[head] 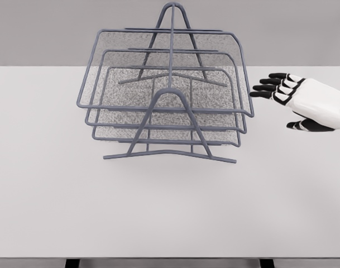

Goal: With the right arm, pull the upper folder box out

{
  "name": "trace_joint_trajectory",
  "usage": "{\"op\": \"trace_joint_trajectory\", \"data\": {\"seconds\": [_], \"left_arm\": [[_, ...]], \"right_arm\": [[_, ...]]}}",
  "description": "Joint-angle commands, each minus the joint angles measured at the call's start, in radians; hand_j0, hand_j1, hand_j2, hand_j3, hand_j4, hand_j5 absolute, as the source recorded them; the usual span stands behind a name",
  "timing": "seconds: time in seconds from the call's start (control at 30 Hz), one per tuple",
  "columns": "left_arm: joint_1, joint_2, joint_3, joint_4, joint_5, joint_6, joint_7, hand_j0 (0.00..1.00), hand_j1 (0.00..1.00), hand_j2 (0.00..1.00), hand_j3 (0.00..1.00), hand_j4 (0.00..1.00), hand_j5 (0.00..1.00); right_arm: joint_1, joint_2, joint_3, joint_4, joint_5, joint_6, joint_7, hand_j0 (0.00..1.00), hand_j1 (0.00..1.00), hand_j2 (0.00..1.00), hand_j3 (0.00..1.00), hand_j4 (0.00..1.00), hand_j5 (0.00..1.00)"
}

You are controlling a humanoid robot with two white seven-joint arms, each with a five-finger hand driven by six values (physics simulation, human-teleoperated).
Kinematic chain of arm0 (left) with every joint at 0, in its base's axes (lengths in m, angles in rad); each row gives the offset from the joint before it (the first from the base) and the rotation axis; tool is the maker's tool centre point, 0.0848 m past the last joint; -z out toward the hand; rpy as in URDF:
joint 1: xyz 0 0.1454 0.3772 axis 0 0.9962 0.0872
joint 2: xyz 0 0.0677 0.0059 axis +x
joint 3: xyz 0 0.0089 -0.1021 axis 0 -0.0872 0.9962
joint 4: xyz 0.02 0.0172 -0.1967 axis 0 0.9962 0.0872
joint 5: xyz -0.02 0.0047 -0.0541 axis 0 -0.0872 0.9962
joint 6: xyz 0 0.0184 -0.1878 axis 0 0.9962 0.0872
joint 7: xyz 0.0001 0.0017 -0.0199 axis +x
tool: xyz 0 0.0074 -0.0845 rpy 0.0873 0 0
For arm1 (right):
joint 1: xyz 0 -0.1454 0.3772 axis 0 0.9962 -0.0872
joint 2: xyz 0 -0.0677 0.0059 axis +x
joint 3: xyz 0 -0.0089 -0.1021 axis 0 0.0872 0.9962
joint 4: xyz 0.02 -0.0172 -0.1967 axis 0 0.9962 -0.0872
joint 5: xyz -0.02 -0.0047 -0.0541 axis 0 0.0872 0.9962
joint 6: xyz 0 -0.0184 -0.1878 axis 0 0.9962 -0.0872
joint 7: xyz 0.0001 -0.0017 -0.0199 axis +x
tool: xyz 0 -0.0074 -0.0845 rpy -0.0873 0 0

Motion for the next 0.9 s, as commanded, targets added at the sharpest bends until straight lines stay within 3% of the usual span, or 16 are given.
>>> {"op": "trace_joint_trajectory", "data": {"seconds": [0.0,0.07,0.13,0.27,0.33,0.67,0.87], "left_arm": [[0.000,0.000,0.000,0.000,0.000,0.000,0.000,1.00,1.00,1.00,1.00,1.00,1.00],[0.000,0.000,0.000,0.000,0.000,0.000,0.000,1.00,1.00,1.00,1.00,1.00,1.00],[0.000,0.000,0.000,0.000,0.000,0.000,0.000,1.00,1.00,1.00,1.00,1.00,1.00],[0.000,0.000,0.000,0.000,0.000,0.000,0.000,1.00,1.00,1.00,1.00,1.00,1.00],[0.000,0.000,0.000,0.000,0.000,0.000,0.000,1.00,1.00,1.00,1.00,1.00,1.00],[0.000,0.000,0.000,0.000,0.000,0.000,0.000,1.00,1.00,1.00,1.00,1.00,1.00],[0.000,0.000,0.000,0.000,0.000,0.000,0.000,1.00,1.00,1.00,1.00,1.00,1.00]], "right_arm": [[0.000,0.012,-0.014,-0.005,-0.004,0.001,0.059,1.00,1.00,1.00,1.00,1.00,1.00],[0.000,0.176,-0.170,0.001,0.005,0.001,0.406,1.00,1.00,1.00,1.00,1.00,1.00],[-0.066,0.178,-0.134,0.044,0.000,0.001,0.406,1.00,1.00,1.00,1.00,1.00,1.00],[-0.313,0.181,0.112,0.114,-0.003,0.001,0.406,1.00,1.00,1.00,1.00,1.00,1.00],[-0.390,0.196,0.204,0.125,-0.004,0.001,0.406,1.00,1.00,1.00,1.00,1.00,1.00],[-0.403,0.185,0.259,0.170,0.000,0.001,0.406,1.00,1.00,1.00,1.00,1.00,1.00],[-0.387,0.136,0.258,0.170,0.000,0.001,0.406,1.00,1.00,1.00,1.00,1.00,1.00]]}}
